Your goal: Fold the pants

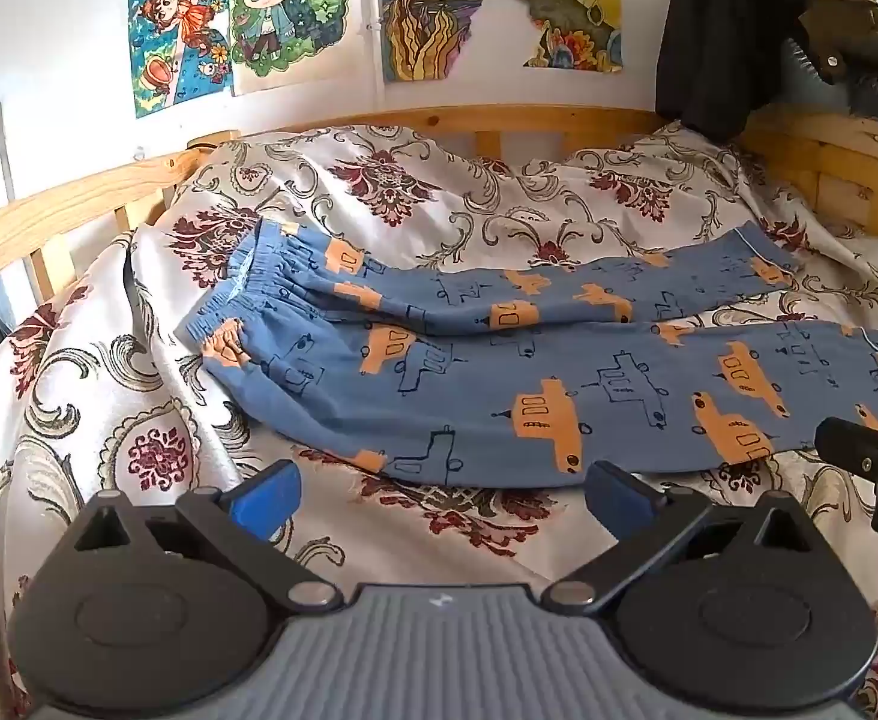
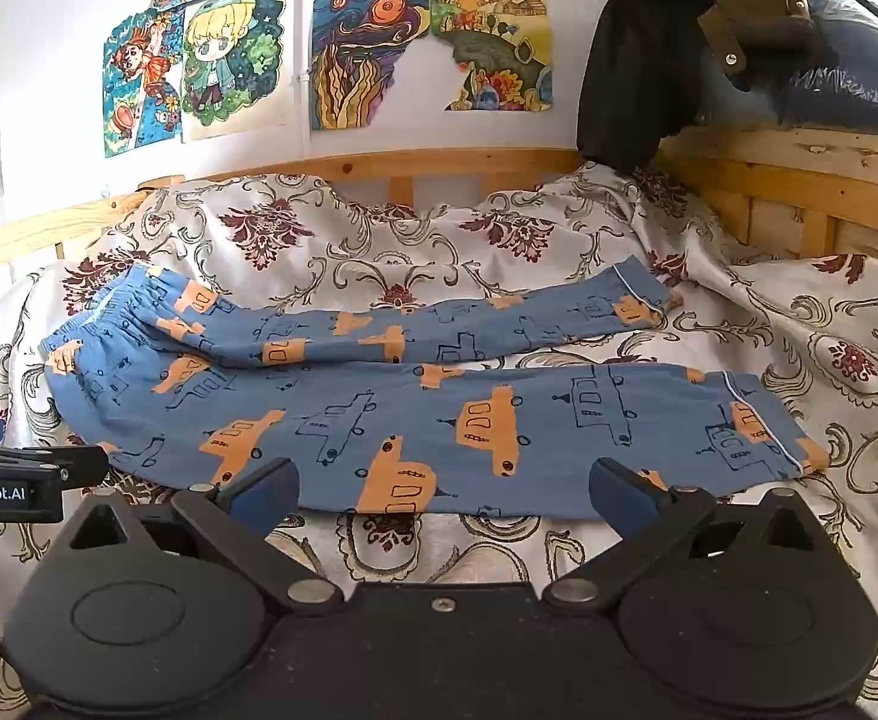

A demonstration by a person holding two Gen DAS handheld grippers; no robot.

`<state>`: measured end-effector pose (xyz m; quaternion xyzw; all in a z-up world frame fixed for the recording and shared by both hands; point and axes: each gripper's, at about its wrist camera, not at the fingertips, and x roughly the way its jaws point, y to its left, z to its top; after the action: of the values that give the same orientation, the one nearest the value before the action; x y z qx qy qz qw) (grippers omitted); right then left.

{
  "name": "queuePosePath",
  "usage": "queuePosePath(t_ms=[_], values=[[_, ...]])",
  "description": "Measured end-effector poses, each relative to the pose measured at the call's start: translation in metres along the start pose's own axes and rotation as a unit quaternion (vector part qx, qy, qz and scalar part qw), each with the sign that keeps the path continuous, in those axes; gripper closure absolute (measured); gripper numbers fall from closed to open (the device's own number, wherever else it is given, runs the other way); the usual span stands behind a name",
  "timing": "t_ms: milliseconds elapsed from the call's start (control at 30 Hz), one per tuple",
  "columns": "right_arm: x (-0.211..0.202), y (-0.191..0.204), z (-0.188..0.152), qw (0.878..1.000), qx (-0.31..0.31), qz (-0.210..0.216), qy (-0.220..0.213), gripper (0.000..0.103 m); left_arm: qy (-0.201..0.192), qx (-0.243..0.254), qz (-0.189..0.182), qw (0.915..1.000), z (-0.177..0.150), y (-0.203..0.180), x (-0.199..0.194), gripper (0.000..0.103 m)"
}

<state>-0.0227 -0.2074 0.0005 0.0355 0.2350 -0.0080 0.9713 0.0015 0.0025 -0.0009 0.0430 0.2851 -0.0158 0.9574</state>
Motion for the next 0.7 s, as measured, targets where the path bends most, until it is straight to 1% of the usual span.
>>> queuePosePath(t_ms=[700], values=[[0.0005,-0.0007,0.0000,1.000,-0.001,0.002,0.004,0.001,0.003,-0.002,0.002,1.0000,0.0011,-0.0030,-0.0024,0.000]])
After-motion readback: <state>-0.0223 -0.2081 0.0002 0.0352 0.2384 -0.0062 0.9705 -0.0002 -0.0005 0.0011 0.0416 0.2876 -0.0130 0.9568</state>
